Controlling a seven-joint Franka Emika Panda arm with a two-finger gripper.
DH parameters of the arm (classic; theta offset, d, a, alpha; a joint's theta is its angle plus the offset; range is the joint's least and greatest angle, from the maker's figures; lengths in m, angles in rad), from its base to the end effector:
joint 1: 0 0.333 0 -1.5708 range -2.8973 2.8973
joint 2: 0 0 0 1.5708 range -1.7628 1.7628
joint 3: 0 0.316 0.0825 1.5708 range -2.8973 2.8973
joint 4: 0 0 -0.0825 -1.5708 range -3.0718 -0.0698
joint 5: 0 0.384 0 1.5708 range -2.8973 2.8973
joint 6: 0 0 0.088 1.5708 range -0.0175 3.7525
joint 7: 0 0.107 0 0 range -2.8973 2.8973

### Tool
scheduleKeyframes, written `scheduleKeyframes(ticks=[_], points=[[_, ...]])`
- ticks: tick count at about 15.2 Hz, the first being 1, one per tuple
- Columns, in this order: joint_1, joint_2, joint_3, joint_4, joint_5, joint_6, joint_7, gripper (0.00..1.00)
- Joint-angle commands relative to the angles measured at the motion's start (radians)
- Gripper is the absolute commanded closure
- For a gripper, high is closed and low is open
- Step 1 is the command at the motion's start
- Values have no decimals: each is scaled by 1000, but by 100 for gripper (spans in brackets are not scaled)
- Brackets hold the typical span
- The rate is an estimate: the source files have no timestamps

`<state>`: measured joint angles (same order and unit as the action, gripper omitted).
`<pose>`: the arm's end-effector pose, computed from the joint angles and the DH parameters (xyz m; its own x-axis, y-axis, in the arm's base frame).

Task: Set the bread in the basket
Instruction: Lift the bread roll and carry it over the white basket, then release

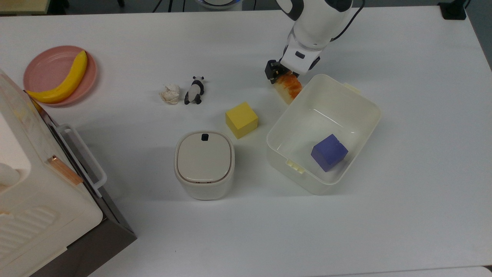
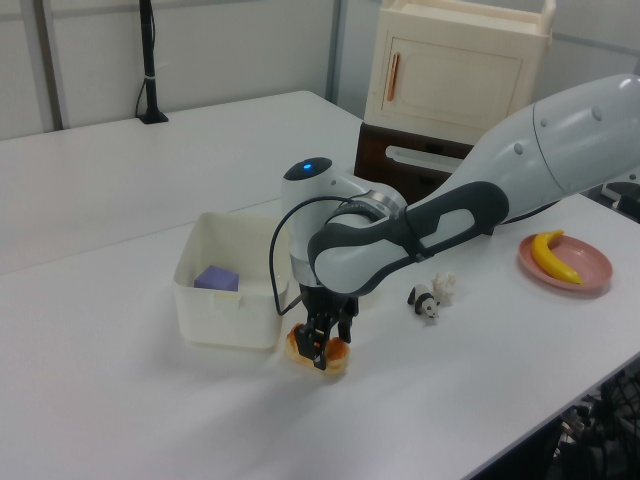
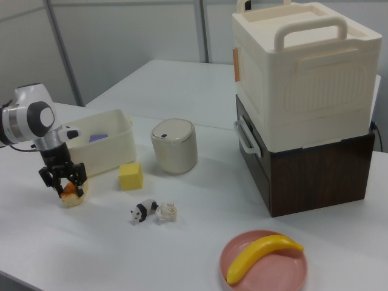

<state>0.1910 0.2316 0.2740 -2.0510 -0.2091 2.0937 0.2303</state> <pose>0.5105 0.2415 0.3166 0.9304 0.3327 -0.1541 0.3535 -0.9255 0.1360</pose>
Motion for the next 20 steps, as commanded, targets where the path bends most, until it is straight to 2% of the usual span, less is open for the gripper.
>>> scheduleKeyframes(ticks=[1, 4, 5, 7, 9, 11, 12, 14, 16, 18, 20], points=[[13, -32, 17, 3, -21, -62, 35, 80], [-1, -77, 31, 70, 8, -238, -76, 80], [-11, -81, 34, 116, 52, -315, -139, 80], [-51, -81, 33, 257, 152, -497, -292, 80], [-106, -75, 25, 436, 229, -663, -386, 79], [-139, -72, 16, 498, 287, -655, -365, 79], [-149, -61, 14, 508, 303, -608, -330, 76], [-148, -5, 14, 509, 284, -336, -121, 75], [-119, 79, 18, 511, 219, -177, 128, 68], [-76, 135, 18, 514, 166, -51, 312, 64], [-53, 169, 18, 514, 151, -6, 406, 47]])
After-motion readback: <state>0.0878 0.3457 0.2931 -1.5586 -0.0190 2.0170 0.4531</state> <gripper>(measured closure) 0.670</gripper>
